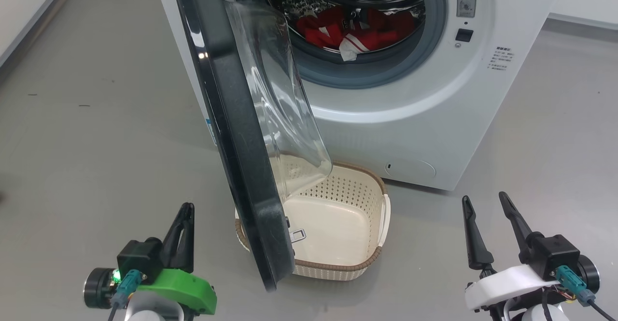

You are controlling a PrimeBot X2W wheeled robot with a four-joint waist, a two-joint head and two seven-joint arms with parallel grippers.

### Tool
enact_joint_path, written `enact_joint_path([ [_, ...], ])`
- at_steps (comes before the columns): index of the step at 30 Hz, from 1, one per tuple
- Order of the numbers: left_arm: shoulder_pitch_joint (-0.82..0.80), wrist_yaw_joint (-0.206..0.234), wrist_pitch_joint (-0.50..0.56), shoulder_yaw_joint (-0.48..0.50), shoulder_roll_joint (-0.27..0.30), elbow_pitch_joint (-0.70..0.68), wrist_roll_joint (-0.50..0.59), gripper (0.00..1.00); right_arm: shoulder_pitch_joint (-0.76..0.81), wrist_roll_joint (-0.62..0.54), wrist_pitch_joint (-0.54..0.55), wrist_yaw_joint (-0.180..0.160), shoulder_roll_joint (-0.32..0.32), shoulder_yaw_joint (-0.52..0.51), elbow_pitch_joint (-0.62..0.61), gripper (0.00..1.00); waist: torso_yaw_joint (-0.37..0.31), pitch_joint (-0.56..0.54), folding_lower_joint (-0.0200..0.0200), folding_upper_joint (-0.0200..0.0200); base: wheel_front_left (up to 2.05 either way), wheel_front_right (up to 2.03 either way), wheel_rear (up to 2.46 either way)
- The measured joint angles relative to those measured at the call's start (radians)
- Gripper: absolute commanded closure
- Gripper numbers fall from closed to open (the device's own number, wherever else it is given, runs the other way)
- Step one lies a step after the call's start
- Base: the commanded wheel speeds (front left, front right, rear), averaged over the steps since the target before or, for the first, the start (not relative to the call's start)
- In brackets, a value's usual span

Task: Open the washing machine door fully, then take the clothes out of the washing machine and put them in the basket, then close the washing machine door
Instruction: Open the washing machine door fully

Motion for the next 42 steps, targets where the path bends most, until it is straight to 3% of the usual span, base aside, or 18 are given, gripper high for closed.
enact_joint_path([
  [14,-0.002,0.000,0.000,0.034,0.000,-0.078,-0.014,1.00,0.001,-0.012,0.000,0.027,0.014,-0.024,0.004,0.00,0.005,-0.007,0.0000,0.0000,0.00,0.00,0.00],
  [27,-0.110,0.000,-0.006,0.117,0.000,-0.443,0.002,1.00,0.002,-0.029,0.000,0.043,0.021,-0.041,0.004,0.00,0.013,-0.006,0.0000,0.0000,0.00,0.00,0.00],
  [33,-0.123,-0.029,-0.006,0.048,0.000,-0.592,0.002,1.00,0.002,-0.046,0.000,0.050,0.024,-0.042,0.004,0.00,0.012,-0.005,0.0000,-0.0001,0.00,0.00,0.00],
  [42,-0.105,-0.107,-0.006,-0.161,0.002,-0.681,-0.021,1.00,0.002,-0.054,0.000,0.061,0.027,-0.046,0.007,0.00,0.005,-0.001,0.0000,0.0000,0.00,0.00,0.00],
])
